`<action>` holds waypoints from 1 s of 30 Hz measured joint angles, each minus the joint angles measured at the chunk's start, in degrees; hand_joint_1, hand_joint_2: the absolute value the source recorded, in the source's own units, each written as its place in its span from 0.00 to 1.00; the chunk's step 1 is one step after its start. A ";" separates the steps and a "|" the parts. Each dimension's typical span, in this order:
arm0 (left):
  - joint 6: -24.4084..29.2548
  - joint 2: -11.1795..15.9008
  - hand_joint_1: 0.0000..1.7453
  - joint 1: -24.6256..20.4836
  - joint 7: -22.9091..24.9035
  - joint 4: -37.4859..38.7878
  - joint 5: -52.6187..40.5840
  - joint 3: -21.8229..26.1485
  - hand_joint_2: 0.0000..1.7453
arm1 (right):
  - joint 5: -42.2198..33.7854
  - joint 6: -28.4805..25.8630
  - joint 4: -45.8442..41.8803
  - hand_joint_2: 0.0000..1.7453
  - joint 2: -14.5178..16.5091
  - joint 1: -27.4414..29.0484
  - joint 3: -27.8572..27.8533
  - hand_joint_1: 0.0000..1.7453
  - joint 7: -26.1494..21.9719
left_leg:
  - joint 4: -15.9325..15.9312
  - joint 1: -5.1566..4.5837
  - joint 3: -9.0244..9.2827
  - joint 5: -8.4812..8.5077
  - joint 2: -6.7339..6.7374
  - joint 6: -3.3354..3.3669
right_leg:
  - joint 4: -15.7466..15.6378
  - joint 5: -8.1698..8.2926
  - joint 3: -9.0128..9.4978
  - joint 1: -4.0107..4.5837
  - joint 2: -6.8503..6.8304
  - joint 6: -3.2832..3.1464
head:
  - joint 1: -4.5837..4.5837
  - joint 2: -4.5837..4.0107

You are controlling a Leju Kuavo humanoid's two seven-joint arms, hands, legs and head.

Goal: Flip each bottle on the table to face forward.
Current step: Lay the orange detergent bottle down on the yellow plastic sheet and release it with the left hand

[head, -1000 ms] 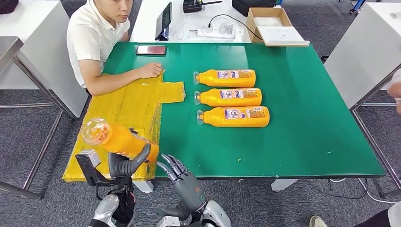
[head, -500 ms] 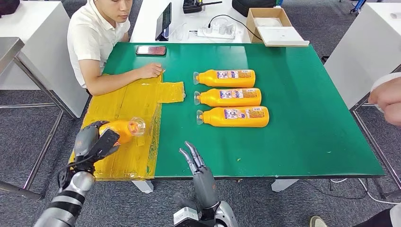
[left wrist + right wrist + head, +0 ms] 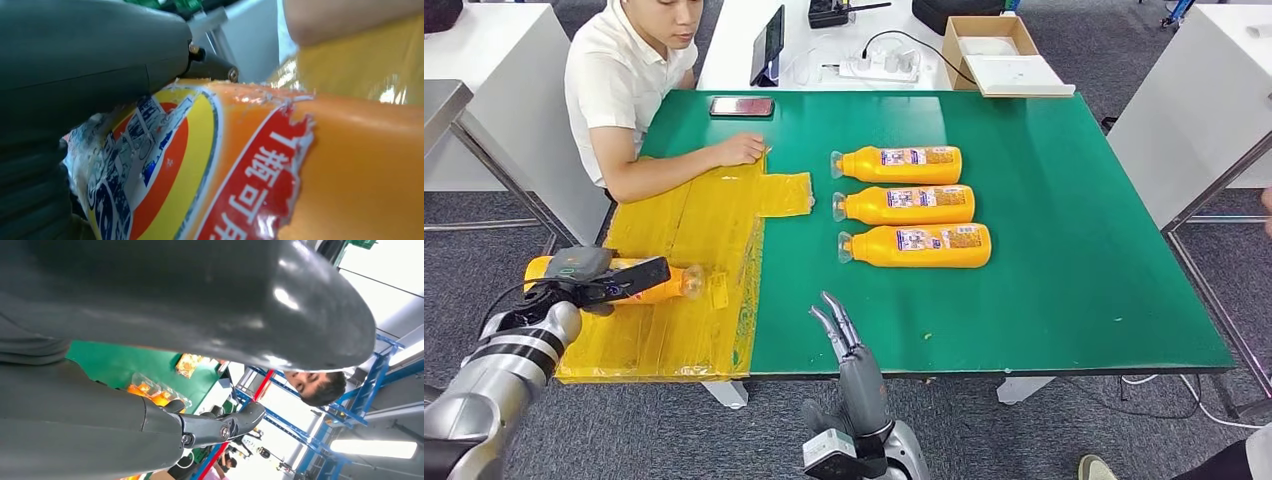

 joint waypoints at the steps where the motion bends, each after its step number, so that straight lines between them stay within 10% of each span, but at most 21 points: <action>1: -1.40 0.05 1.00 -0.83 -0.53 1.00 -0.06 -0.44 1.00 | -0.31 0.07 0.08 0.00 0.06 -0.01 -0.08 0.00 -0.30 | 0.00 0.00 0.00 0.00 0.00 0.00 | 0.00 0.00 0.00 0.00 0.00 0.00 | 0.00 0.00; 14: -12.48 2.14 0.98 1.00 -18.82 0.54 17.85 -1.46 1.00 | -4.06 1.01 2.37 0.00 0.42 -0.43 -0.43 0.00 -2.22 | -0.02 -0.04 0.24 -0.01 -0.09 -0.02 | 0.08 -0.05 0.22 -0.04 -0.06 -0.03 | -0.03 -0.01; 21: -8.82 2.47 0.72 5.17 -13.46 -5.49 21.37 -4.78 1.00 | -4.39 1.03 3.11 0.00 0.46 -0.58 -0.33 0.00 -2.21 | -0.02 -0.09 0.44 0.04 -0.32 -0.01 | 0.07 -0.06 0.49 -0.07 -0.17 -0.04 | -0.01 -0.01; 30: -2.30 0.82 0.73 6.19 -8.80 -3.79 19.28 -8.45 1.00 | -4.36 0.74 5.07 0.00 0.75 -1.16 -0.32 0.00 -2.15 | -0.05 -0.13 0.69 0.06 -0.50 -0.02 | 0.06 -0.11 0.79 -0.09 -0.38 -0.06 | -0.03 -0.01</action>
